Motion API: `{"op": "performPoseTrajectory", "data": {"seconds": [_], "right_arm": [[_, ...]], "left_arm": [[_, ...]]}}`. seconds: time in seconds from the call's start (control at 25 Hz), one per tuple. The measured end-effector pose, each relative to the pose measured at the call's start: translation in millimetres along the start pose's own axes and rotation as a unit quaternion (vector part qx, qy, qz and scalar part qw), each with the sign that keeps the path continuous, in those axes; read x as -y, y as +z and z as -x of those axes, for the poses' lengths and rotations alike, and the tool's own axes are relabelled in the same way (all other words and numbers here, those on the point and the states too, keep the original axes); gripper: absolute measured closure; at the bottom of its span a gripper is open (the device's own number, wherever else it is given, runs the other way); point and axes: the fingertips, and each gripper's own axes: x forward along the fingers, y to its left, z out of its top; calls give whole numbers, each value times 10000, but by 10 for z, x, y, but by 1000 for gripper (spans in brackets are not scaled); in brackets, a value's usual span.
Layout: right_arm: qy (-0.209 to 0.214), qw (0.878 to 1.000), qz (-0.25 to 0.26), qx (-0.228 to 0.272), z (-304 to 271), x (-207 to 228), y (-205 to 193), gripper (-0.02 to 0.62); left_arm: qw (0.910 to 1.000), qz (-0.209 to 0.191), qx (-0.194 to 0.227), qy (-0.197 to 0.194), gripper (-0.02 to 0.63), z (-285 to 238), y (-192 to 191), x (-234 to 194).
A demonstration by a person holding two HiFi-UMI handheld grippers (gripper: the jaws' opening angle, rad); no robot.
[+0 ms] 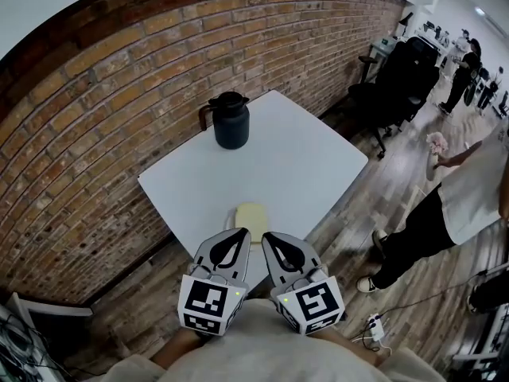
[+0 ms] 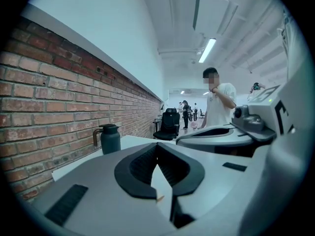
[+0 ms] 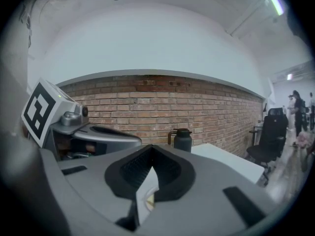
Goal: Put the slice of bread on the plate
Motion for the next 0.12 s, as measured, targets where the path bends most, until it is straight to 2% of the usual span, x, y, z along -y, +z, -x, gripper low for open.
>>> {"op": "performPoseTrajectory", "data": {"seconds": [0.12], "right_arm": [[-48, 9999, -117, 21, -14, -34, -15, 588]], "left_arm": [[10000, 9, -44, 7, 597, 69, -38, -58]]}}
